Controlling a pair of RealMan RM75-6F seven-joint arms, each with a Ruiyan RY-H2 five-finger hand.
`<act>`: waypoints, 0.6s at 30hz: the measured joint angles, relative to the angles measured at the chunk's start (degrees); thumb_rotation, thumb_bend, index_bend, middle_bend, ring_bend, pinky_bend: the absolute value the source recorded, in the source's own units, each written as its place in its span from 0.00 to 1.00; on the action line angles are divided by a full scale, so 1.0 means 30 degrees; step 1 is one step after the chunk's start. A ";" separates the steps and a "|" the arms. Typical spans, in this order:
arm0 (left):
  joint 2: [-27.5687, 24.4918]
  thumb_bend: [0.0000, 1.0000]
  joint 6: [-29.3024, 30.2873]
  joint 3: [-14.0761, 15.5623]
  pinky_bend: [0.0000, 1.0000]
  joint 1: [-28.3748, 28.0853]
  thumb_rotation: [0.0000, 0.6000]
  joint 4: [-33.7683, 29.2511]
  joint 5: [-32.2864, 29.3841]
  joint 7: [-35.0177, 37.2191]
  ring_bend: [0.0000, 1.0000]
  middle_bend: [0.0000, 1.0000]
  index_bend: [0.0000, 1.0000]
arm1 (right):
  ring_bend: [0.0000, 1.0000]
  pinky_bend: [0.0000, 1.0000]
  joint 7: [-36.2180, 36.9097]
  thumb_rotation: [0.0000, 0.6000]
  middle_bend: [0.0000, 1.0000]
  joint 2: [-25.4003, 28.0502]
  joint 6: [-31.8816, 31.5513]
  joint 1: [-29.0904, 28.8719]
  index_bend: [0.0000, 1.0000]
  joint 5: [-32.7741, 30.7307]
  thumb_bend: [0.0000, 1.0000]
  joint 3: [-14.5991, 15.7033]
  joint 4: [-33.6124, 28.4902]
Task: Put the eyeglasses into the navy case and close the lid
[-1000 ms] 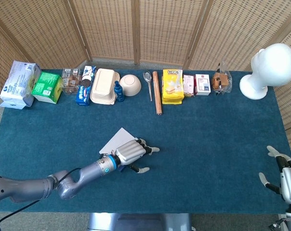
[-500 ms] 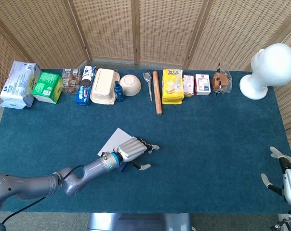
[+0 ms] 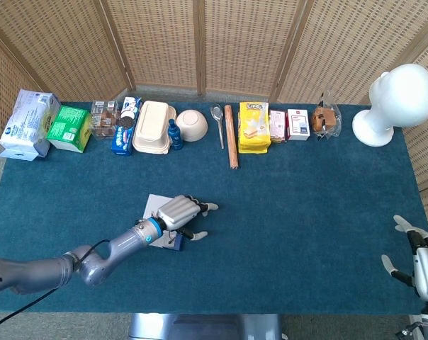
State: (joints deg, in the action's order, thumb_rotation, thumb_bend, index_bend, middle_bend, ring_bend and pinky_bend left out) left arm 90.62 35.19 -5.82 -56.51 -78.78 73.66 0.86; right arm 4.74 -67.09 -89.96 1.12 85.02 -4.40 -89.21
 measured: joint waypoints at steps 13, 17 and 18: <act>-0.2658 0.32 0.1150 0.1199 0.28 0.1754 0.48 -0.2228 -0.0299 -0.0151 0.30 0.33 0.13 | 0.27 0.31 -0.0334 1.00 0.32 -0.0235 0.0458 -0.0431 0.17 0.0148 0.27 -0.0084 -0.0185; -0.3360 0.32 0.1527 0.1550 0.28 0.2272 0.48 -0.2997 -0.0234 -0.0184 0.30 0.32 0.13 | 0.27 0.31 -0.0398 1.00 0.32 -0.0326 0.0556 -0.0539 0.17 0.0220 0.27 -0.0078 -0.0212; -0.3535 0.32 0.1624 0.1627 0.28 0.2401 0.48 -0.3195 -0.0210 -0.0166 0.30 0.32 0.13 | 0.27 0.31 -0.0408 1.00 0.32 -0.0337 0.0565 -0.0556 0.17 0.0234 0.27 -0.0077 -0.0225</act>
State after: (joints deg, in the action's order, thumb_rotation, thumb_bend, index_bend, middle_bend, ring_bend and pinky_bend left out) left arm 80.01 40.07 -0.94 -49.31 -88.36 73.03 0.37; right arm 3.52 -68.10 -88.27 -0.54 85.72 -4.63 -89.88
